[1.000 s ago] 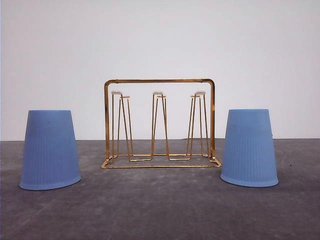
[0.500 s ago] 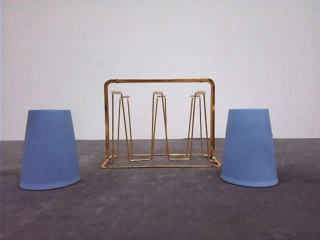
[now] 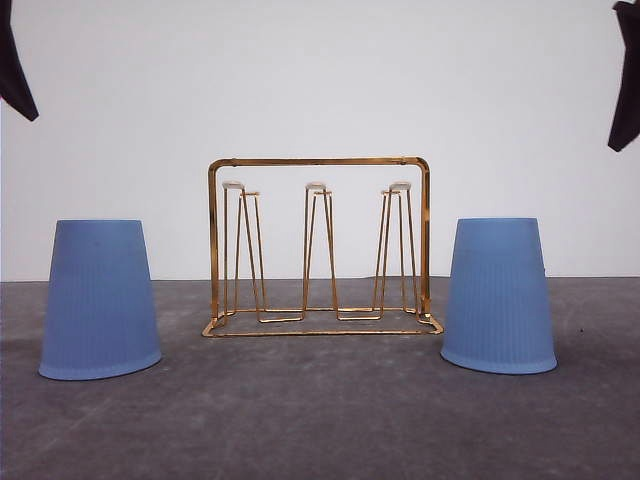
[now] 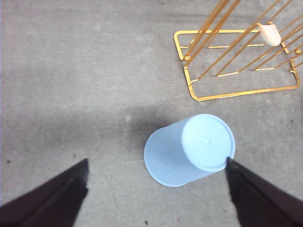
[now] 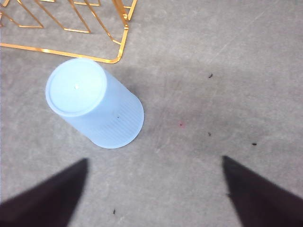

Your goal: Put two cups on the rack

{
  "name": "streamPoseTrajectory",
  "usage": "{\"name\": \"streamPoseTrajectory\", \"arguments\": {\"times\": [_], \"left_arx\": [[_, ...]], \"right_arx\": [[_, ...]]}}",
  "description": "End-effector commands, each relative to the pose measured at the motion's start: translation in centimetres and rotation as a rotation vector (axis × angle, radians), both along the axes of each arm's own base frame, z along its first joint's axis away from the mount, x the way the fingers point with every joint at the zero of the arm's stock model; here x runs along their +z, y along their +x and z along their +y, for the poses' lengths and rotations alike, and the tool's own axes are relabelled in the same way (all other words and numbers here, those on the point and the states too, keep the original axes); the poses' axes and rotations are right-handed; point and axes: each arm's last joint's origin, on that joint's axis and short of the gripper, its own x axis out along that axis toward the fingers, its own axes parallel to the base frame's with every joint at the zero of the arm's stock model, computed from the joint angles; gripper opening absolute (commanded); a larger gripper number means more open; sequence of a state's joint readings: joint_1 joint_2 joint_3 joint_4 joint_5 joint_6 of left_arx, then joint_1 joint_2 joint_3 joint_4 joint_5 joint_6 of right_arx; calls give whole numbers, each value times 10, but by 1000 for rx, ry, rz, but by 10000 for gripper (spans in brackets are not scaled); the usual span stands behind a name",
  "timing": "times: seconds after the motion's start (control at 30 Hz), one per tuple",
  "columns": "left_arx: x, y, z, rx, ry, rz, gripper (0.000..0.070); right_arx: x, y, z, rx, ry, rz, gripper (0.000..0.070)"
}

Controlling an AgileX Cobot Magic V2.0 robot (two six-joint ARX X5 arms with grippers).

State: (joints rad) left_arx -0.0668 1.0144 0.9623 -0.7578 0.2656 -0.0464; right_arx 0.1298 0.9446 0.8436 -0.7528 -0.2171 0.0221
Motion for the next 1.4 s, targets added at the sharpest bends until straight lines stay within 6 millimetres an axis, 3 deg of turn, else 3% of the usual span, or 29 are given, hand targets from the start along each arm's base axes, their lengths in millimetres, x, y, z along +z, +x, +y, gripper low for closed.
{"name": "streamPoseTrajectory", "arguments": {"times": [0.0,0.33,0.83,0.87,0.93,1.0,1.07,1.23,1.37], "left_arx": [[4,4,-4,-17,-14,-19,592],[-13,32,-42,-101,23,-17,596],[-77,75,-76,-158,96,174,593],[-80,76,-78,-161,98,184,589],[-83,76,-79,-161,101,197,507],[-84,77,-80,-163,104,200,389],[-84,77,-81,-167,104,199,342],[-77,78,-84,-178,98,191,348],[-45,82,-90,-207,63,154,348]], "right_arx": [[3,2,2,20,-5,-12,647],[4,3,2,20,-2,-30,647],[4,4,2,20,-3,-31,647],[4,4,2,19,-3,-30,647],[4,4,2,20,-2,-30,647],[4,3,2,20,-2,-30,647],[4,3,2,20,-2,-30,647],[4,4,2,20,-2,-30,647],[4,3,2,20,-2,-30,647]]}}
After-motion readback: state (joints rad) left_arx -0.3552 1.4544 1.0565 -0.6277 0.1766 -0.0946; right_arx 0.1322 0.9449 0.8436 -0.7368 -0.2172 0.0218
